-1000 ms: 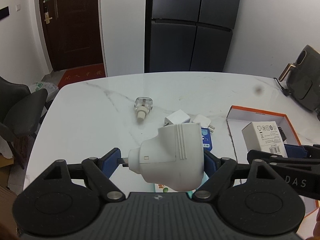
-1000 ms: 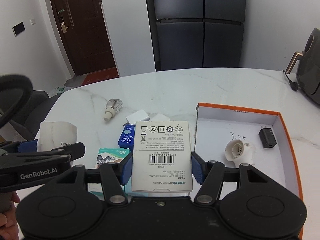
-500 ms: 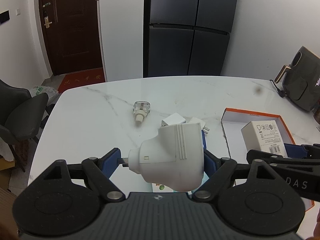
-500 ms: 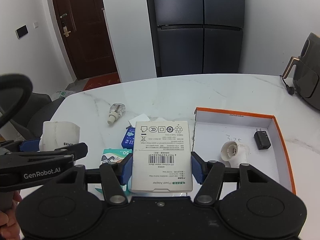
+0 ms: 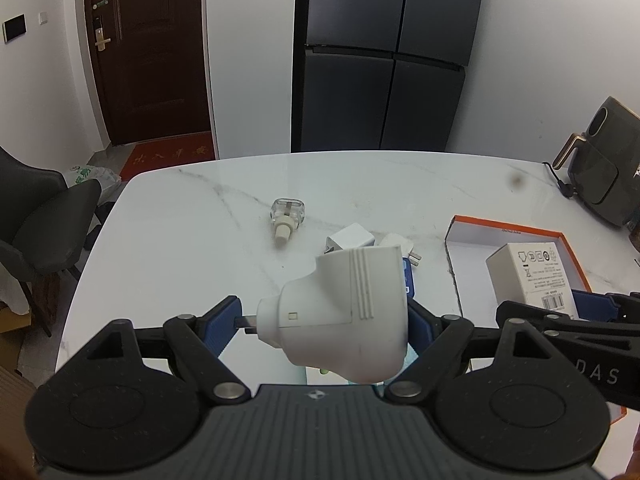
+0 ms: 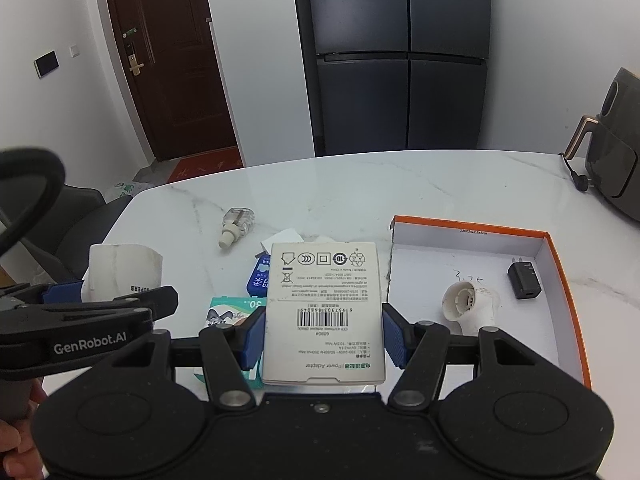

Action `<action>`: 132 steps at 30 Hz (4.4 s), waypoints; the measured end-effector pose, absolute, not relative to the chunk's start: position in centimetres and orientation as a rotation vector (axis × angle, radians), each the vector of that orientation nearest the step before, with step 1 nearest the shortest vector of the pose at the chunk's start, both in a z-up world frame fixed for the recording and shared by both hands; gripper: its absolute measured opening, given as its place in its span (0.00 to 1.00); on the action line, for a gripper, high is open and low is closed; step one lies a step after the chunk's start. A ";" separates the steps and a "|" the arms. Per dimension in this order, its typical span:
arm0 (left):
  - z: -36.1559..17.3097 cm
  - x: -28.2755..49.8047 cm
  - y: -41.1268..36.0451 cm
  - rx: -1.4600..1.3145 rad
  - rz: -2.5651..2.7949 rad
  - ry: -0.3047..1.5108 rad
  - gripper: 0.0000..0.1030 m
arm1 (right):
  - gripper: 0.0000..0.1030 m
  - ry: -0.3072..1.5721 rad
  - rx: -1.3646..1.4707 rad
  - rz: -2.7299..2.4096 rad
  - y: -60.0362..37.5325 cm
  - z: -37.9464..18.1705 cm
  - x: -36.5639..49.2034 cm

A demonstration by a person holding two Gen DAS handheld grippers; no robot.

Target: Organize rigid objects

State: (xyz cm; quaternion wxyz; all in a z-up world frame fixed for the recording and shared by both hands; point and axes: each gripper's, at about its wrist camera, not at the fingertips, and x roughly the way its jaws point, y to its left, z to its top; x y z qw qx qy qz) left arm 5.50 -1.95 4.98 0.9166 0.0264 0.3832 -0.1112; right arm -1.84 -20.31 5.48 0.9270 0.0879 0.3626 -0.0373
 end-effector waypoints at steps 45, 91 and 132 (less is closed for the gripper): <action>4.2 3.2 -6.6 0.099 -0.316 0.819 0.83 | 0.69 0.749 0.239 -0.171 -23.7 4.6 -4.6; 2.5 2.1 -14.5 0.144 -0.454 0.856 0.83 | 0.69 0.759 0.304 -0.316 -31.2 3.9 -8.9; -0.4 3.5 -21.1 0.160 -0.494 0.933 0.83 | 0.69 0.797 0.272 -0.350 -37.7 1.8 -7.2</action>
